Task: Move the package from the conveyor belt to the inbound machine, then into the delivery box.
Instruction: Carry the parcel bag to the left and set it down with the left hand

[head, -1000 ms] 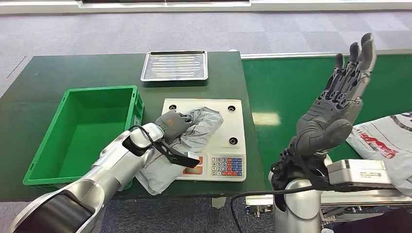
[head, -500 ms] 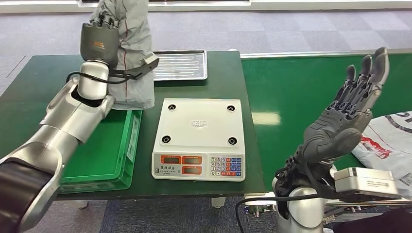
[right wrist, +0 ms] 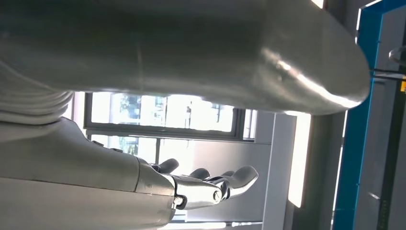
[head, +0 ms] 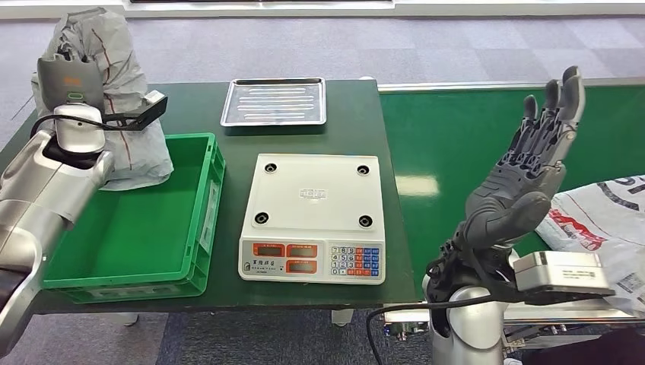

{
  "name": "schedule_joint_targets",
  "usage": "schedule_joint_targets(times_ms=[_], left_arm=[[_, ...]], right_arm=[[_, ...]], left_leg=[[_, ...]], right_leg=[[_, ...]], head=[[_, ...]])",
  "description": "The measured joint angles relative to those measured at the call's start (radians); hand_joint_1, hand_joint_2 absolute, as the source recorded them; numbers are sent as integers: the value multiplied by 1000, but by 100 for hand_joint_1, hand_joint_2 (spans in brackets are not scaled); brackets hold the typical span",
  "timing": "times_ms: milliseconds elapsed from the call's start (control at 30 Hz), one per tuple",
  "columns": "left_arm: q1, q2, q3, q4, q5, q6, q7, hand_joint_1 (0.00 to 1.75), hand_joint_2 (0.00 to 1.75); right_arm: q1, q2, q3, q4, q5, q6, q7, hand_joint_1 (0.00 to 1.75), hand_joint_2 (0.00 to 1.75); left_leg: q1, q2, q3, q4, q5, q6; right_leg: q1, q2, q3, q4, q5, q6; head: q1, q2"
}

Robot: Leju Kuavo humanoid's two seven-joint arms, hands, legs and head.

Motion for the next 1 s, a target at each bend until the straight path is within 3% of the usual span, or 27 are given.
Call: schedule_joint_targets(times_ms=[67,133,300,533,600,667,700,767,800,833,867,933,967,1000], left_arm=[[14,5,9,18,0,-19,1,0,87],[36,6,21,32,0,-29,6,0,0],[81,6,46,61,0,-51,45,0,0],[85,6,71,65,0,4,110,0,0],[83,4,84,60,3,42,105,0,0],[83,-2,113,46,19,154,76,0,0],[84,-11,139,30,42,235,43,0,44],[102,-45,225,-58,171,406,-104,0,131],[123,-77,291,-138,291,465,-230,0,175],[156,-115,362,-249,458,489,-395,0,175],[198,-159,432,-376,670,466,-577,0,175],[298,-242,527,-631,1157,318,-908,0,175],[355,-273,549,-739,1393,227,-1017,0,175],[412,-301,559,-829,1591,150,-1074,0,175]], right_arm=[[-2,0,0,3,0,1,-3,0,0],[-2,0,0,4,1,0,-5,0,0],[-2,0,0,9,3,1,-5,0,0],[-1,-1,0,13,8,-15,-5,0,0],[-1,-3,0,13,9,-21,-4,0,0],[1,-4,0,13,12,-34,0,0,0],[3,-5,0,13,13,-43,2,0,0],[11,-7,0,13,15,-62,7,0,87],[14,-9,0,13,14,-70,9,0,131],[16,-11,0,15,13,-75,11,0,175],[15,-14,0,20,11,-76,15,0,175],[12,-19,0,38,16,-72,27,0,175],[10,-22,0,50,24,-67,36,0,175],[10,-24,0,62,33,-62,45,0,175]], left_leg=[[0,0,0,0,0,0],[0,0,0,0,0,0],[0,0,0,0,0,0],[0,1,0,0,0,0],[0,1,0,0,0,0],[0,1,0,0,0,0],[0,1,0,1,0,0],[0,1,0,1,0,0],[-1,1,0,2,0,0],[-1,2,0,2,-1,1],[-1,4,0,2,-3,2],[-3,11,2,2,-7,5],[-4,16,5,1,-10,5],[-5,20,7,1,-12,6]], right_leg=[[0,0,0,0,0,0],[-1,1,0,0,0,0],[-1,1,-1,0,0,0],[0,1,-1,0,0,0],[0,1,-1,0,0,0],[0,1,-1,0,0,0],[0,1,-2,0,0,0],[-1,1,-2,0,0,0],[-1,2,-3,-1,0,0],[-2,3,-2,-1,0,0],[-3,4,-2,-1,0,0],[-6,10,-1,-1,0,2],[-7,15,0,-1,-1,2],[-8,18,1,-1,-2,3]], head=[[0,0],[0,0],[0,0],[0,0],[0,0],[0,0],[0,0],[0,0],[0,0],[0,0],[0,0],[0,0],[0,0],[0,0]])
